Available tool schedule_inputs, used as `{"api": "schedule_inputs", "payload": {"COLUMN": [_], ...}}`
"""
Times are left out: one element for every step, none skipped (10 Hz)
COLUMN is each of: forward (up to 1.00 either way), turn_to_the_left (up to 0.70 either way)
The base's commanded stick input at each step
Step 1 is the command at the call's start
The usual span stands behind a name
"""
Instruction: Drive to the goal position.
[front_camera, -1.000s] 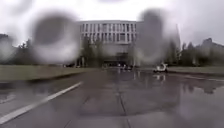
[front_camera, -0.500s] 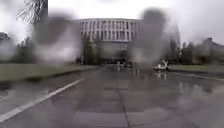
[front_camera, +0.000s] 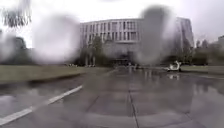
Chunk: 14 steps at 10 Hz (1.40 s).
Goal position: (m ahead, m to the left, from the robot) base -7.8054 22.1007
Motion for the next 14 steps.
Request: {"api": "schedule_inputs", "payload": {"forward": [0.0,0.0,0.0,0.0,0.0,0.0,0.0,0.0,0.0,0.0,0.0,0.0,0.0,0.0], "turn_to_the_left": [0.7,0.7,0.7,0.7,0.7,0.7,0.7,0.7,0.7,0.7,0.7,0.7,0.7,0.7]}}
